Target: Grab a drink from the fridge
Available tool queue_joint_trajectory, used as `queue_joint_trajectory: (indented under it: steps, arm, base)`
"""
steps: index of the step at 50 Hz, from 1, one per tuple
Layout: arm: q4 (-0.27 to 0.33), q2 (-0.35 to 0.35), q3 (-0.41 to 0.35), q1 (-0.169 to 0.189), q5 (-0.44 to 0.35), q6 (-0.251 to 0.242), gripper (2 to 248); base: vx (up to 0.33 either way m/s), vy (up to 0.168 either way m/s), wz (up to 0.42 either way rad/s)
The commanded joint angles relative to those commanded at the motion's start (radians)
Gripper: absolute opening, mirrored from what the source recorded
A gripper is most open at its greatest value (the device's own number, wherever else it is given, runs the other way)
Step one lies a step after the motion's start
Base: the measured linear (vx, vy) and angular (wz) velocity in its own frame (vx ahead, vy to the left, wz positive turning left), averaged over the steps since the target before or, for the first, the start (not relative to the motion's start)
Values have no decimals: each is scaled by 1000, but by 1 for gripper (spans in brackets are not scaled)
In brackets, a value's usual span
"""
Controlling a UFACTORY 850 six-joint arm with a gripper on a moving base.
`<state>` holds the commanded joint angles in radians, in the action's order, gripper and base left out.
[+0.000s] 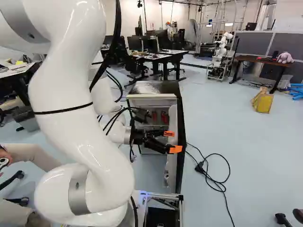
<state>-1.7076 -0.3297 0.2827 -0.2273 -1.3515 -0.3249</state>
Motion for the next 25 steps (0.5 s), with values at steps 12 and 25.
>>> queue_joint_trajectory:
  steps: [12, 25]
  arm:
    - [0, -19, 54, 105, -10, 0, 247]
    - [0, -42, 114, 211, -10, 0, 247]
  base:
    - [0, 0, 0]
    - [0, 0, 0]
